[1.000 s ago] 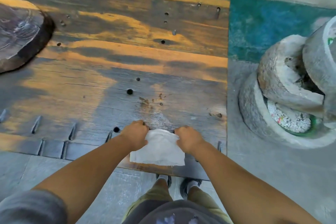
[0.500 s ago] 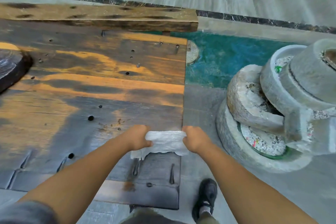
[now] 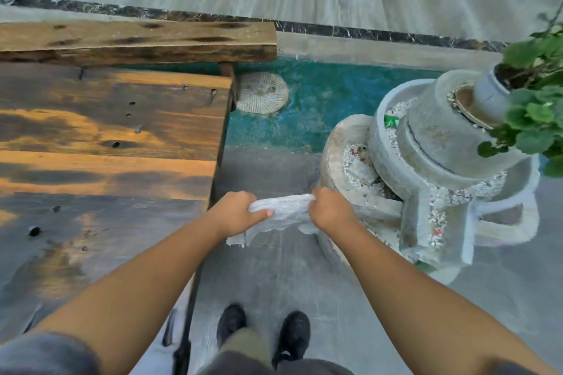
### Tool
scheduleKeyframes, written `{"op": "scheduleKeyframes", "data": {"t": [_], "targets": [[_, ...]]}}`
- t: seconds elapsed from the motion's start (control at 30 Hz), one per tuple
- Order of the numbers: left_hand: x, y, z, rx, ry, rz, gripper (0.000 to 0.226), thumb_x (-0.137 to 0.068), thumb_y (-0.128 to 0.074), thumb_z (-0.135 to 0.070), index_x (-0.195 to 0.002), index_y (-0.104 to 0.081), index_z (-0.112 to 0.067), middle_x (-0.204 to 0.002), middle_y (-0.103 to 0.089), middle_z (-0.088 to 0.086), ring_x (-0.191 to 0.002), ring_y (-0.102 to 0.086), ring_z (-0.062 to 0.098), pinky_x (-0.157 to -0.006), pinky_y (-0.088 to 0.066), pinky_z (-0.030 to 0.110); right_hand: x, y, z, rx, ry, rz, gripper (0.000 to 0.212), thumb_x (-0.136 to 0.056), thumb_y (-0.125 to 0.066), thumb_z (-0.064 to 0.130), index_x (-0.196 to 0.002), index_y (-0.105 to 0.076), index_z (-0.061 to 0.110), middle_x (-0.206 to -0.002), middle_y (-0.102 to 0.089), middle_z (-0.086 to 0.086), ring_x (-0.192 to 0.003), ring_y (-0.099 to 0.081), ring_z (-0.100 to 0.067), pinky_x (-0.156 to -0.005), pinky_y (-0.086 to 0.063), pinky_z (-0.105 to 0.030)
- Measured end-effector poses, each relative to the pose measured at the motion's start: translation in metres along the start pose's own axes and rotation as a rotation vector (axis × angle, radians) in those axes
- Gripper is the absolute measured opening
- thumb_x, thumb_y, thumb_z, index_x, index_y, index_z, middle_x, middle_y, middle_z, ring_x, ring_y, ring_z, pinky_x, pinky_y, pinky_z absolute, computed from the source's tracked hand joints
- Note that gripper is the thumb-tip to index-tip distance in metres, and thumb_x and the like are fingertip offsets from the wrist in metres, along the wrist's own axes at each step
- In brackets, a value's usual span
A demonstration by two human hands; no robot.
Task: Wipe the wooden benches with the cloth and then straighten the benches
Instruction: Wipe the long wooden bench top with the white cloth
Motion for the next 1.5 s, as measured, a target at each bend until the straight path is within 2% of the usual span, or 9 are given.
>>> {"op": "scheduleKeyframes", "data": {"t": [0.1,0.2,0.37,0.47,0.6,0.77,0.97,1.27,1.5], "targets": [[-0.026,0.017,-0.015,-0.049,-0.006,-0.009,0.044,-0.092,-0.055,-0.047,-0.071,-0.056,-0.009,-0.076,-0.061,0.011,-0.077,-0.058,0.030,-0.062,-0.035,0.035,-0.021,0.020,-0.004,0.001,0.023,-0.010,0.023,-0.093,-0.044,0.009,-0.106,-0.062,0.007,-0.111,-0.068,-0.019,-0.104,-0.063,-0.036,-0.079,-0.047,-0.037],[-0.056,0.037,-0.015,-0.091,0.010,-0.015,0.041,-0.089,-0.058,-0.034,-0.059,-0.041,-0.012,-0.066,-0.047,0.006,-0.070,-0.049,0.028,-0.059,-0.030,0.034,-0.046,0.037,0.004,-0.014,0.101,0.007,0.015,-0.087,-0.045,0.006,-0.088,-0.057,0.015,-0.100,-0.068,-0.015,-0.095,-0.064,-0.035,-0.071,-0.045,-0.034],[-0.129,0.076,0.009,-0.108,-0.007,0.005,0.043,-0.089,-0.058,-0.030,-0.060,-0.031,-0.013,-0.071,-0.043,0.010,-0.068,-0.041,0.025,-0.062,-0.033,0.039,-0.122,0.066,0.027,-0.076,0.179,0.042,0.016,-0.083,-0.046,0.003,-0.082,-0.056,0.015,-0.092,-0.069,-0.012,-0.086,-0.062,-0.030,-0.068,-0.045,-0.033],[-0.185,0.112,0.032,-0.030,-0.007,-0.024,0.037,-0.090,-0.061,-0.030,-0.065,-0.040,-0.013,-0.069,-0.046,0.008,-0.065,-0.045,0.025,-0.057,-0.026,0.035,-0.185,0.092,0.053,-0.119,0.237,0.032,0.017,-0.082,-0.048,0.002,-0.088,-0.063,0.007,-0.090,-0.069,-0.013,-0.088,-0.062,-0.031,-0.075,-0.050,-0.038],[-0.246,0.166,0.057,-0.013,0.006,-0.072,0.023,-0.092,-0.061,-0.032,-0.081,-0.061,-0.011,-0.090,-0.066,0.012,-0.091,-0.061,0.031,-0.068,-0.039,0.036,-0.253,0.126,0.087,-0.140,0.240,0.053,0.012,-0.086,-0.050,0.005,-0.090,-0.061,0.010,-0.091,-0.068,-0.011,-0.089,-0.061,-0.030,-0.078,-0.046,-0.035],[-0.324,0.234,0.070,0.019,-0.001,-0.153,0.015,-0.091,-0.060,-0.023,-0.084,-0.064,-0.010,-0.092,-0.069,0.014,-0.089,-0.062,0.030,-0.062,-0.032,0.031,-0.340,0.167,0.128,-0.238,0.247,-0.001,0.018,-0.084,-0.049,0.003,-0.088,-0.064,0.011,-0.086,-0.068,-0.007,-0.084,-0.060,-0.026,-0.071,-0.044,-0.032],[-0.436,0.286,0.062,-0.025,0.008,-0.166,0.024,-0.089,-0.060,-0.030,-0.091,-0.064,-0.006,-0.094,-0.066,0.013,-0.091,-0.061,0.030,-0.075,-0.048,0.038,-0.461,0.211,0.130,-0.223,0.169,-0.039,0.007,-0.085,-0.050,0.008,-0.079,-0.052,0.006,-0.079,-0.060,-0.014,-0.079,-0.056,-0.035,-0.065,-0.042,-0.038],[-0.651,0.361,0.031,-0.023,0.104,-0.125,0.026,-0.087,-0.065,-0.036,-0.077,-0.048,-0.019,-0.083,-0.058,0.005,-0.079,-0.053,0.025,-0.065,-0.037,0.034,-0.678,0.302,0.104,-0.254,0.167,0.001,0.012,-0.084,-0.050,0.005,-0.087,-0.061,0.001,-0.085,-0.067,-0.017,-0.083,-0.060,-0.035,-0.072,-0.046,-0.039],[-0.781,0.435,0.035,0.034,0.190,-0.255,0.024,-0.085,-0.067,-0.037,-0.092,-0.064,-0.014,-0.097,-0.062,0.006,-0.094,-0.058,0.025,-0.079,-0.044,0.035,-0.826,0.391,0.136,-0.153,0.269,0.057,0.012,-0.082,-0.049,0.006,-0.082,-0.061,0.006,-0.083,-0.068,-0.014,-0.081,-0.060,-0.032,-0.069,-0.047,-0.038]]}}
Point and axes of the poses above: each hand's wrist, its own x-axis away from the middle knuckle, its own y-axis out of the back of the hand, z = x × y, the point moved 5 cm from there along -x, towards the middle knuckle
